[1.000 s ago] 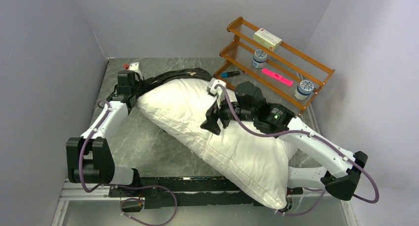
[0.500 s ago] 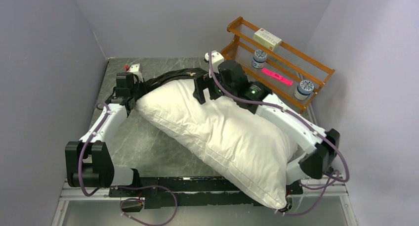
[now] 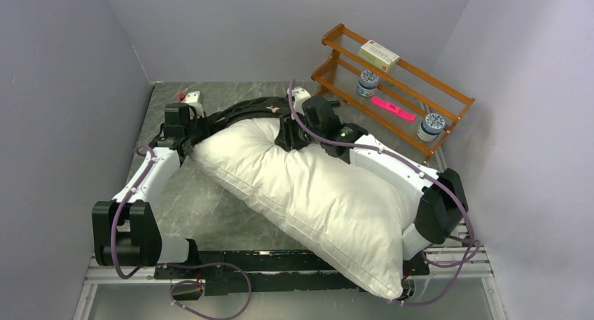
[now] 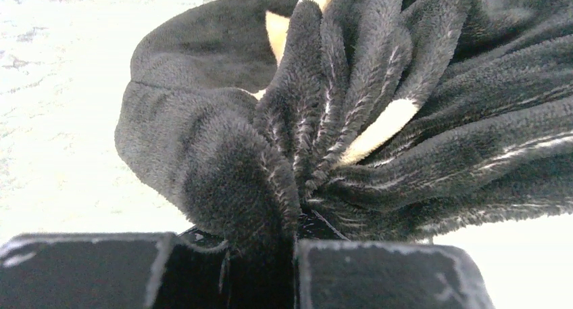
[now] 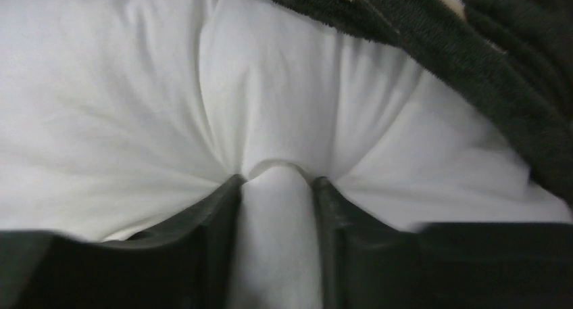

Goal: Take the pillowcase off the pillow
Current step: Remove the pillow from the pillowcase.

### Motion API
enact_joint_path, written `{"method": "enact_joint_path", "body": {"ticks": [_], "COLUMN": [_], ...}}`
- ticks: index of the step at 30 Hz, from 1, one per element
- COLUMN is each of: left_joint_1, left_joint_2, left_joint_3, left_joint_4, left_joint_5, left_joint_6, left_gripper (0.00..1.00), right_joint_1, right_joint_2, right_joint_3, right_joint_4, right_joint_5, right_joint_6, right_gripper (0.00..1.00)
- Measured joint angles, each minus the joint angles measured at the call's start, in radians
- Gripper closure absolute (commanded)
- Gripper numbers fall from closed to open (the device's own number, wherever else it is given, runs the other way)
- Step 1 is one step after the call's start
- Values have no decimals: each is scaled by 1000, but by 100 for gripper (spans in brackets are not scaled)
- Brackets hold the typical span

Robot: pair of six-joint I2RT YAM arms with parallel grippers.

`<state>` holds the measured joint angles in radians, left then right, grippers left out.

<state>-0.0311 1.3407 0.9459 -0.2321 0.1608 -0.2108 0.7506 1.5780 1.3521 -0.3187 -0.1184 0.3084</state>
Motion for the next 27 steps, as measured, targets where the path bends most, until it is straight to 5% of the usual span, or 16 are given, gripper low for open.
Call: {"method": "enact_joint_path", "body": {"ticks": [3,9,19,27], "left_joint_1": [0,3,17,21], "left_joint_2": [-24,-158,-339,-427], "left_joint_3": [-21,-145,-203,-66], "left_joint_4": [-9,-29,-138,-178], "left_joint_5": [-4,-53,-102,-8], "left_joint_6": [-4,-71,-104,-59], "left_gripper": [95,93,40,18], "right_joint_1": [3,18,48,100], "right_joint_2": [-45,-154,-196,-222], "right_joint_3": [-84,-229,-297,-344], "right_joint_4": [67,182,262,318], "right_joint_5": [-26,-41,-106,-104], "right_joint_6": [6,13,-61,-124], "right_gripper": [100,100,100,100]}}
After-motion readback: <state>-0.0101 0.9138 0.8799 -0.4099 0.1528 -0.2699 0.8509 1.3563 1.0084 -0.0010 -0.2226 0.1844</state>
